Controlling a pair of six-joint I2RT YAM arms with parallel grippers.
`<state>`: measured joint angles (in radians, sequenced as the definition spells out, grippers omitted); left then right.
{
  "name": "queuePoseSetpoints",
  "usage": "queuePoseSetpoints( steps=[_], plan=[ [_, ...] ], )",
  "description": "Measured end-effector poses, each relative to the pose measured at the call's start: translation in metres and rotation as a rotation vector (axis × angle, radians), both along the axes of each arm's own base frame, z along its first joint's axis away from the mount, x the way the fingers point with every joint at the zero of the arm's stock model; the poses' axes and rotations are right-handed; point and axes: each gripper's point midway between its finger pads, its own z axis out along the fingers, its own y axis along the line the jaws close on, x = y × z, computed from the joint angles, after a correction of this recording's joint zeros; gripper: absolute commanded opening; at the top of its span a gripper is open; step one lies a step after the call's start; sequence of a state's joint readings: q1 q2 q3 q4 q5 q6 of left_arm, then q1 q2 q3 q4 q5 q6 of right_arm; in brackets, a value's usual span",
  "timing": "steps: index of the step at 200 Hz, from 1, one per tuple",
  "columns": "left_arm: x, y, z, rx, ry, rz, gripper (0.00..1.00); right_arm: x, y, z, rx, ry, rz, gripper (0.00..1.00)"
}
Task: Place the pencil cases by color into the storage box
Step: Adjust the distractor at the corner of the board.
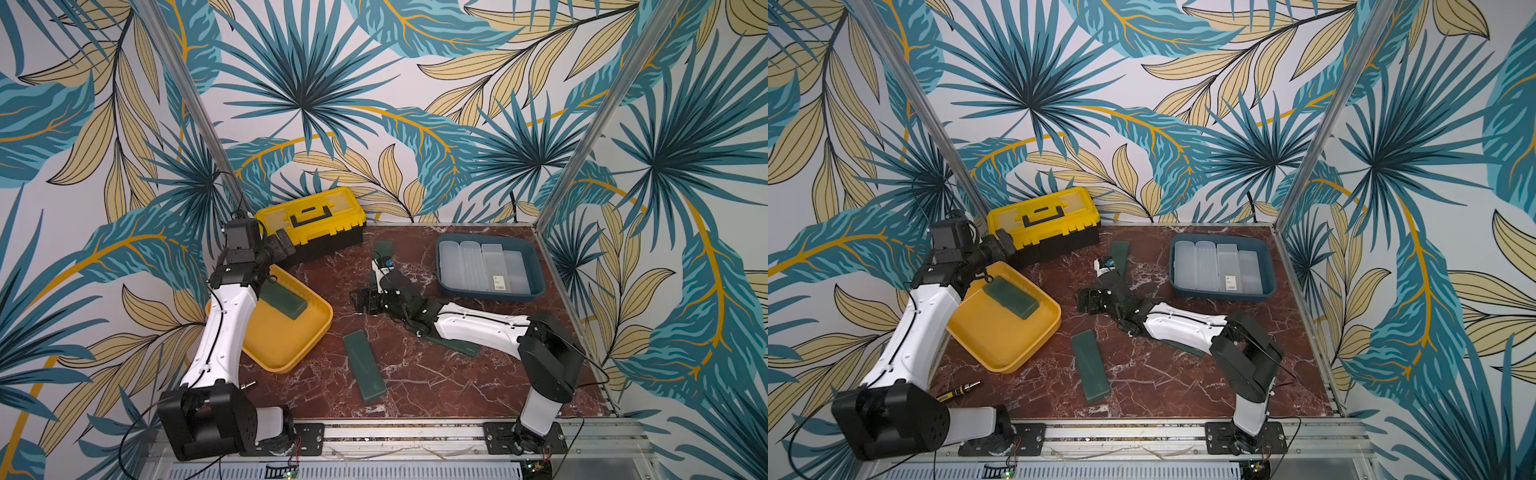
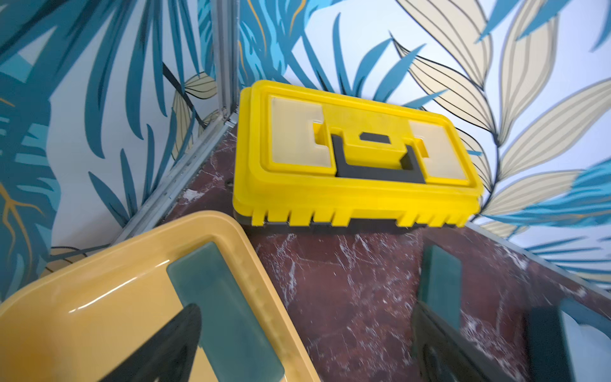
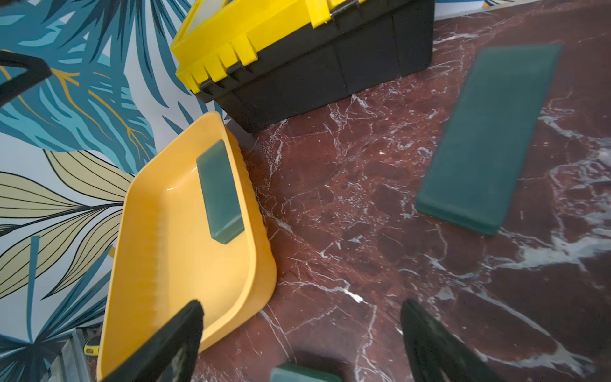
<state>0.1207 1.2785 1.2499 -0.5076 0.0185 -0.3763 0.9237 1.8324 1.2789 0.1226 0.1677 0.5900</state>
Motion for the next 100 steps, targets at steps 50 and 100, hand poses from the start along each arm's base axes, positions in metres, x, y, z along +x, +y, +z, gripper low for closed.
queuePoseSetpoints(
  steps=[50, 100],
  plan=[
    [-0.05, -0.041, 0.033, 0.019, -0.059, -0.149, 1.0, -0.006, 0.041, -0.026, -0.072, 0.072, -0.014, 0.93],
    [-0.096, -0.051, 0.05, 0.017, -0.143, -0.174, 1.0, -0.012, 0.046, -0.061, -0.176, 0.13, -0.006, 0.93]
  ],
)
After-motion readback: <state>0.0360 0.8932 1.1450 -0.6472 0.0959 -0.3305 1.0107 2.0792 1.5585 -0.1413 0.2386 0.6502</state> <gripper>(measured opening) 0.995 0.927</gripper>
